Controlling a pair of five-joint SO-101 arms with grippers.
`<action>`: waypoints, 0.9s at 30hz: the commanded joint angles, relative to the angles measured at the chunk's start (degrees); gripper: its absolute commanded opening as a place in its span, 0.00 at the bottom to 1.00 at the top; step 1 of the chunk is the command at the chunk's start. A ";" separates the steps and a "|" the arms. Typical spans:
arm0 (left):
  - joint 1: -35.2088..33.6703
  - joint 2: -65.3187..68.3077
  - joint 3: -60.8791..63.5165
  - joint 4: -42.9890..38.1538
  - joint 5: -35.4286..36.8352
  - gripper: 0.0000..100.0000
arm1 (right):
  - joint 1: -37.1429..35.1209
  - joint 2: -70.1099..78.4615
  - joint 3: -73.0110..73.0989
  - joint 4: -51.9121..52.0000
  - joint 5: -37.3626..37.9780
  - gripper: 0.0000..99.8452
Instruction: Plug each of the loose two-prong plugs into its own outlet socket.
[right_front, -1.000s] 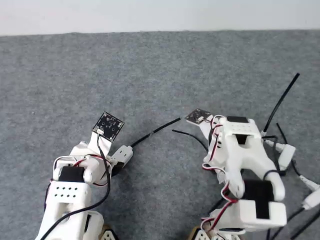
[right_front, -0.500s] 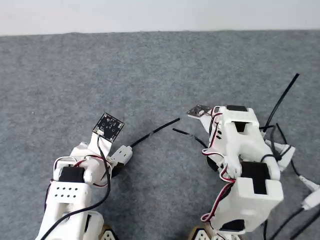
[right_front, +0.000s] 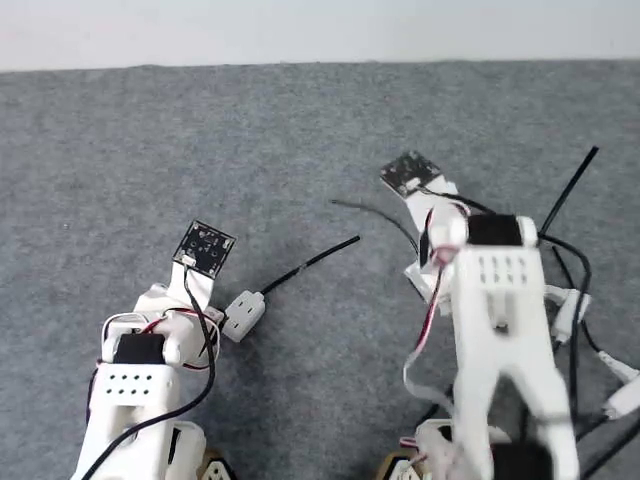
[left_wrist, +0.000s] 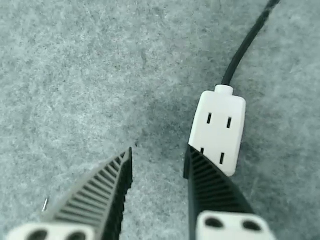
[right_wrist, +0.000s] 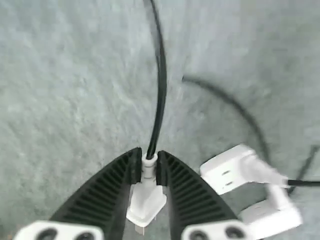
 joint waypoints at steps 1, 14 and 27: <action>-0.09 -0.09 -2.77 -0.70 0.70 0.15 | -6.81 -12.97 -2.37 -0.48 -4.66 0.01; 0.26 24.79 -15.34 0.88 -2.55 0.15 | -26.07 -12.97 6.77 -12.09 -8.18 0.01; 10.73 7.03 -3.74 3.78 -9.23 0.15 | -30.37 -6.46 14.77 -19.91 -8.00 0.01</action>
